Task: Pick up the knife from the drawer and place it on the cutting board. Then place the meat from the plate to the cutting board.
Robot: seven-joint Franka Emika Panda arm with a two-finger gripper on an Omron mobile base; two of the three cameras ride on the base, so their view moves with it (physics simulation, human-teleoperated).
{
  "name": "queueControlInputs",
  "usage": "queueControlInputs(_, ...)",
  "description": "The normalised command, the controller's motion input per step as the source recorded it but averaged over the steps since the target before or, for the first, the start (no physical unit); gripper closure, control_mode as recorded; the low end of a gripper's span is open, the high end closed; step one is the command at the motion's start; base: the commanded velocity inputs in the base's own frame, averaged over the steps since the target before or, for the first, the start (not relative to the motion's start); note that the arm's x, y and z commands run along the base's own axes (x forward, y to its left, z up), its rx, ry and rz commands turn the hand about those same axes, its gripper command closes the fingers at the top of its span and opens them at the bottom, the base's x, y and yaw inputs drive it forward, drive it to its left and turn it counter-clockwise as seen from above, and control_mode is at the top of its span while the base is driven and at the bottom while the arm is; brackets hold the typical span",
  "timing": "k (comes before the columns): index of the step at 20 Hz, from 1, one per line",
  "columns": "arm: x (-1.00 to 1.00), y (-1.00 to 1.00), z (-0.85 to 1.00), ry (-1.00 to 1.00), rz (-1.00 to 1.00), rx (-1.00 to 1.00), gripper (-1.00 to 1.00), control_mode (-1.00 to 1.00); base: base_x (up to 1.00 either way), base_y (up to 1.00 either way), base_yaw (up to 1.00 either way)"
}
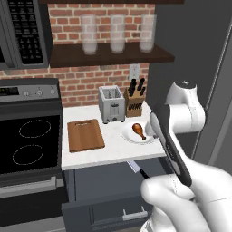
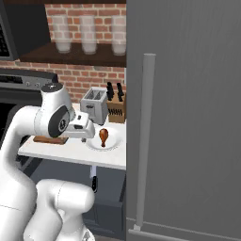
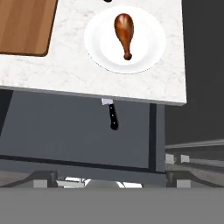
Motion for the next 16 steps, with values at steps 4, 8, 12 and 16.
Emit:
queueControlInputs(4,-0.12,0.00,-0.42,0.00,0.00,-0.01,-1.00,-1.00,0.00,0.00,0.00)
queueControlInputs(8,-0.09,0.04,-0.40,0.00,0.00,-0.01,-1.00,-1.00,0.00,0.00,0.00)
queueControlInputs(12,-0.13,0.04,-0.30,0.00,0.00,0.00,-1.00,-1.00,0.00,0.00,0.00)
queueControlInputs(16,-0.34,0.00,-0.13,0.00,0.00,0.00,-1.00,-1.00,0.00,0.00,0.00)
